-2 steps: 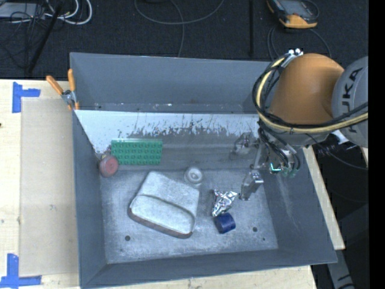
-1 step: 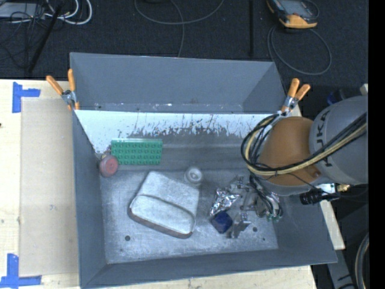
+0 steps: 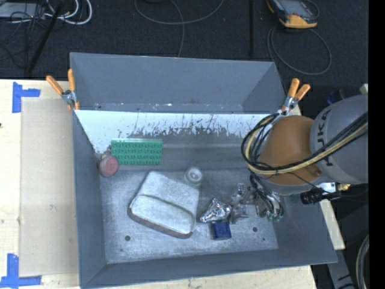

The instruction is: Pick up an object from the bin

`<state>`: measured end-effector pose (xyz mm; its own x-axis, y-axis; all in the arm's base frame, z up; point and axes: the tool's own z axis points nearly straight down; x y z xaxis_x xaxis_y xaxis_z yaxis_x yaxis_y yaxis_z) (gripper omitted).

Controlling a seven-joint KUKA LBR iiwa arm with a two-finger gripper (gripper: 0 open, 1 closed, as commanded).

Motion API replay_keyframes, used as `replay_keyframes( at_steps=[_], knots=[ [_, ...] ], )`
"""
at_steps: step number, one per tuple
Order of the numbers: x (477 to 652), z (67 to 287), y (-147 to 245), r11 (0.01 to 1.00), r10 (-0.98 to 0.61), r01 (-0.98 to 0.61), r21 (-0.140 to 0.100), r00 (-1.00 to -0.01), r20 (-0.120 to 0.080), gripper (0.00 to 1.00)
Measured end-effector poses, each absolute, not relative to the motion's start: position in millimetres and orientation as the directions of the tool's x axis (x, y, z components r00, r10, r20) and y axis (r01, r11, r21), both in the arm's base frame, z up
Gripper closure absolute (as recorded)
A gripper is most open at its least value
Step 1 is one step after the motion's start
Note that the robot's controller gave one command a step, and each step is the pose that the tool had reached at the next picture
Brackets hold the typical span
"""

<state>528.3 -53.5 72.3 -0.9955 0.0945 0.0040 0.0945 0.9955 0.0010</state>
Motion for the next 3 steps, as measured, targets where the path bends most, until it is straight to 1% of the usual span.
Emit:
replay_keyframes(
  at_steps=[1,2,3],
  knots=[
    [526.0,105.8,-32.4,0.996,0.093,0.093,0.002,-0.996,-0.002,1.00],
    [527.5,170.7,-33.4,0.997,0.073,0.073,0.000,-0.997,-0.006,1.00],
    [525.0,303.5,-46.3,0.998,0.064,0.064,0.000,-0.998,-0.009,1.00]
  ],
)
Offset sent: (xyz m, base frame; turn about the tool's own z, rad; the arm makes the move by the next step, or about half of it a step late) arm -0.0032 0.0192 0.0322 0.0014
